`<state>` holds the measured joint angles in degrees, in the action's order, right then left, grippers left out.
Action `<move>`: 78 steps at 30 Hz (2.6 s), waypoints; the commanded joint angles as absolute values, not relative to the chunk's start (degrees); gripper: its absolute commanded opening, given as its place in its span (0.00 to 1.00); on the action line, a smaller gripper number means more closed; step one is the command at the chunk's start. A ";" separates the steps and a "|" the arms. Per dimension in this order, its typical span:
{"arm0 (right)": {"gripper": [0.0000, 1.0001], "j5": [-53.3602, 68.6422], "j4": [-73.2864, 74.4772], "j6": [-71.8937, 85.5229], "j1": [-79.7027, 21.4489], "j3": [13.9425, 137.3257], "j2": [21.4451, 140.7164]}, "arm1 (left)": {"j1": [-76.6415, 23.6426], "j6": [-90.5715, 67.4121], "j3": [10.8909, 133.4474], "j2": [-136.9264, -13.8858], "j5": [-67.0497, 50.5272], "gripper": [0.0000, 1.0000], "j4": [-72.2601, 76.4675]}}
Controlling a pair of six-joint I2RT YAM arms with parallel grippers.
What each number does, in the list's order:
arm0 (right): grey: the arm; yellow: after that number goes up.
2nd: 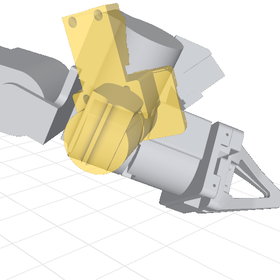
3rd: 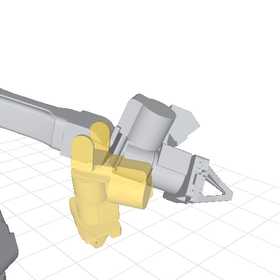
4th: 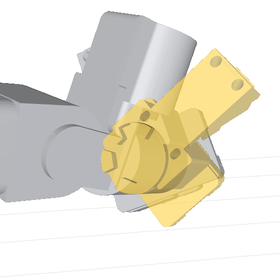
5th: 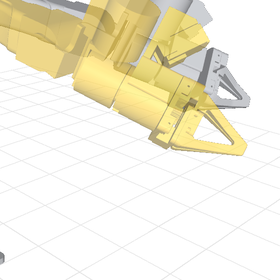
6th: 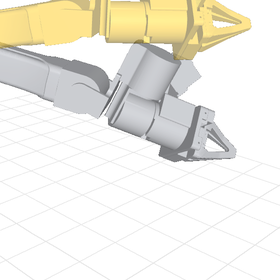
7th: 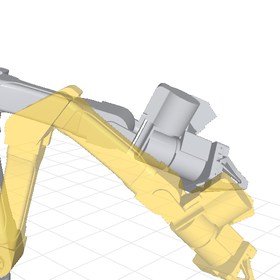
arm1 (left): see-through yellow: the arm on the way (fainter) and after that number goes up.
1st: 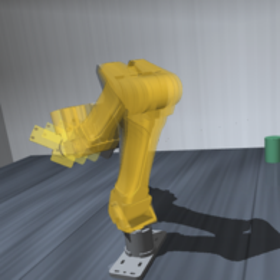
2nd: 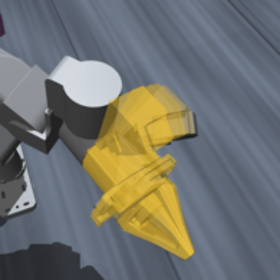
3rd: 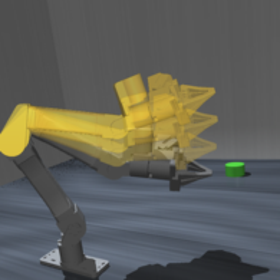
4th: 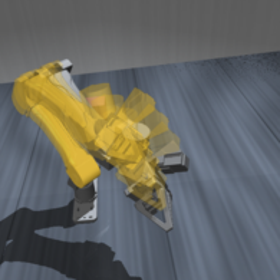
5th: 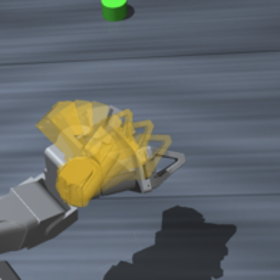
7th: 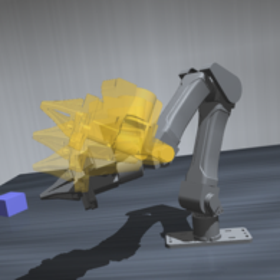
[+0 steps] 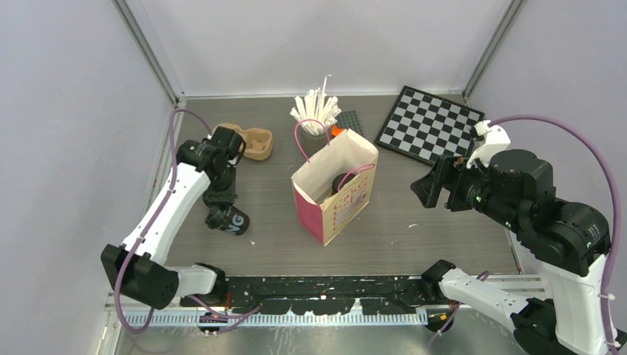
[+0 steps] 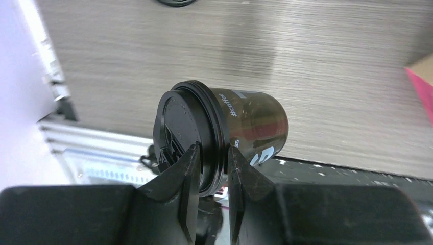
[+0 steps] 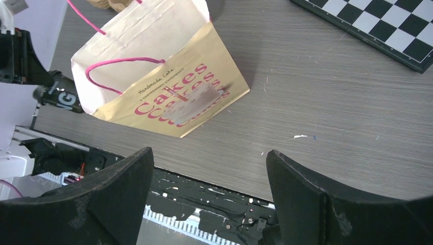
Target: Pack the takeout coffee
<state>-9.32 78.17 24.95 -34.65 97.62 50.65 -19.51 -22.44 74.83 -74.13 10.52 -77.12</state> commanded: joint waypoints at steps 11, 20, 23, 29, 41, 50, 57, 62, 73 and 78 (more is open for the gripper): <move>0.85 -7.49 78.59 18.01 -34.52 101.59 51.72 | -19.63 -37.64 70.72 -76.75 35.79 0.06 -83.44; 0.86 -9.31 79.40 15.35 -34.46 102.28 50.45 | -26.99 -50.16 67.79 -84.04 38.06 0.20 -83.33; 0.86 -10.03 79.50 14.72 -34.49 102.30 50.17 | -29.37 -52.48 68.69 -87.24 37.99 0.22 -83.95; 0.86 -10.35 79.20 15.23 -34.53 101.74 50.05 | -36.61 -57.82 71.65 -93.97 38.16 0.23 -86.49; 0.86 -10.03 78.79 16.12 -34.54 100.94 50.59 | -44.46 -62.55 73.53 -99.56 34.24 0.44 -84.91; 0.86 -9.94 78.30 16.39 -34.52 100.43 50.54 | -46.14 -65.41 77.16 -96.60 33.32 0.49 -86.89; 0.86 -9.62 76.62 17.55 -34.50 98.76 50.43 | -46.14 -66.81 81.23 -89.68 32.04 0.55 -88.33; 0.86 -8.50 75.77 21.31 -34.50 100.16 53.07 | -45.06 -63.49 87.27 -84.36 32.39 0.61 -88.96; 0.82 2.05 67.63 29.21 -35.42 105.55 63.83 | -44.56 -52.37 106.73 -71.13 27.99 1.00 -83.63; 0.81 -12.47 65.14 29.26 -51.41 111.83 71.54 | -44.56 -47.94 109.28 -63.53 20.13 1.00 -72.20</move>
<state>-3.05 70.28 28.51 -40.77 105.71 66.92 -44.86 -52.84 106.76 -68.23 26.28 -82.35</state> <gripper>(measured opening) 0.817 0.996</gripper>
